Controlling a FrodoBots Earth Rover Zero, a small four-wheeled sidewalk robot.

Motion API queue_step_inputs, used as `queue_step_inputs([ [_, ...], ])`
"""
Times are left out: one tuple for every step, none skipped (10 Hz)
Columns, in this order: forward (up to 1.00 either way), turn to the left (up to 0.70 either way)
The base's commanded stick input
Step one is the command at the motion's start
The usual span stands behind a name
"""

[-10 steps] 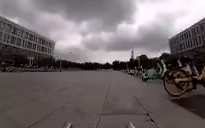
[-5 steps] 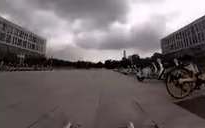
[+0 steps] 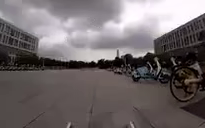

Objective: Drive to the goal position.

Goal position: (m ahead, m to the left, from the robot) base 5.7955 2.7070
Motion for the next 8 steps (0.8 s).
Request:
queue_step_inputs([
  [0.5, 0.01],
  [0.5, 0.01],
  [0.5, 0.01],
  [0.5, 0.01],
  [0.5, 0.01],
  [0.5, 0.01],
  [0.5, 0.01],
  [0.5, 0.01],
])
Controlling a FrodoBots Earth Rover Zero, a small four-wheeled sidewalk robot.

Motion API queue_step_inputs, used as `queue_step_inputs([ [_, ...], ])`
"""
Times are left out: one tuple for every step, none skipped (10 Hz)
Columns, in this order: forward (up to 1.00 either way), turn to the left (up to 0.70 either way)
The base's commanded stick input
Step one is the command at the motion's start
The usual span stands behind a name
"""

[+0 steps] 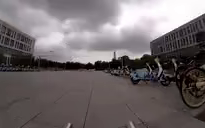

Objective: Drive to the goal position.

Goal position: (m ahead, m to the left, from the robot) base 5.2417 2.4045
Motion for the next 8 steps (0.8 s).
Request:
queue_step_inputs([
  [0.5, 0.01],
  [0.5, 0.01],
  [0.5, 0.01],
  [0.5, 0.01],
  [0.5, 0.01],
  [0.5, 0.01],
  [0.5, 0.14],
  [0.5, 0.26],
])
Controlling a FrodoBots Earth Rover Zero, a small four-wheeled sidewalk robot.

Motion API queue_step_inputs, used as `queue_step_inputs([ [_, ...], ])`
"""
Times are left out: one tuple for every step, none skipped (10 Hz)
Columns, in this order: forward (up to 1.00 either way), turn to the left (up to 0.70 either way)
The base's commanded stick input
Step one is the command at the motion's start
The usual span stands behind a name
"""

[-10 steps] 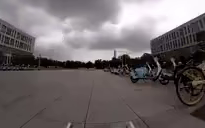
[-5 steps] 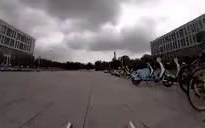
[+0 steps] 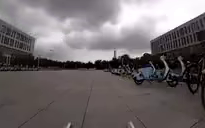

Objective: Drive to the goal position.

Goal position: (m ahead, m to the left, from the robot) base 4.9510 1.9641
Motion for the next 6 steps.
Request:
queue_step_inputs([
  [0.5, 0.26],
  [0.5, 0.16],
  [0.5, 0.01],
  [0.5, 0.01],
  [0.5, 0.01],
  [0.5, 0.01],
])
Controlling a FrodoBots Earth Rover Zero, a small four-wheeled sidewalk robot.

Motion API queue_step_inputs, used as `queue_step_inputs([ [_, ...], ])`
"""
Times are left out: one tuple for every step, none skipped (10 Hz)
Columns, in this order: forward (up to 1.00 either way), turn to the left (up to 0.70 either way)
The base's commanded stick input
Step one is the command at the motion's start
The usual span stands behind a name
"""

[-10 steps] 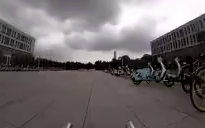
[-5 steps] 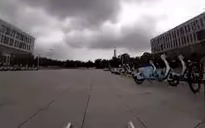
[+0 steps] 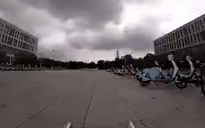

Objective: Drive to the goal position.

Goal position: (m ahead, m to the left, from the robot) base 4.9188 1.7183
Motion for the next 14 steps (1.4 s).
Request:
queue_step_inputs([
  [0.5, 0.01],
  [0.5, 0.01],
  [0.5, 0.01],
  [0.5, 0.01],
  [0.5, 0.22],
  [0.5, 0.11],
  [0.5, 0.01],
  [0.5, 0.01],
  [0.5, 0.01],
  [0.5, 0.01],
  [0.5, 0.01],
  [0.5, 0.01],
  [0.5, 0.01],
  [0.5, 0.01],
])
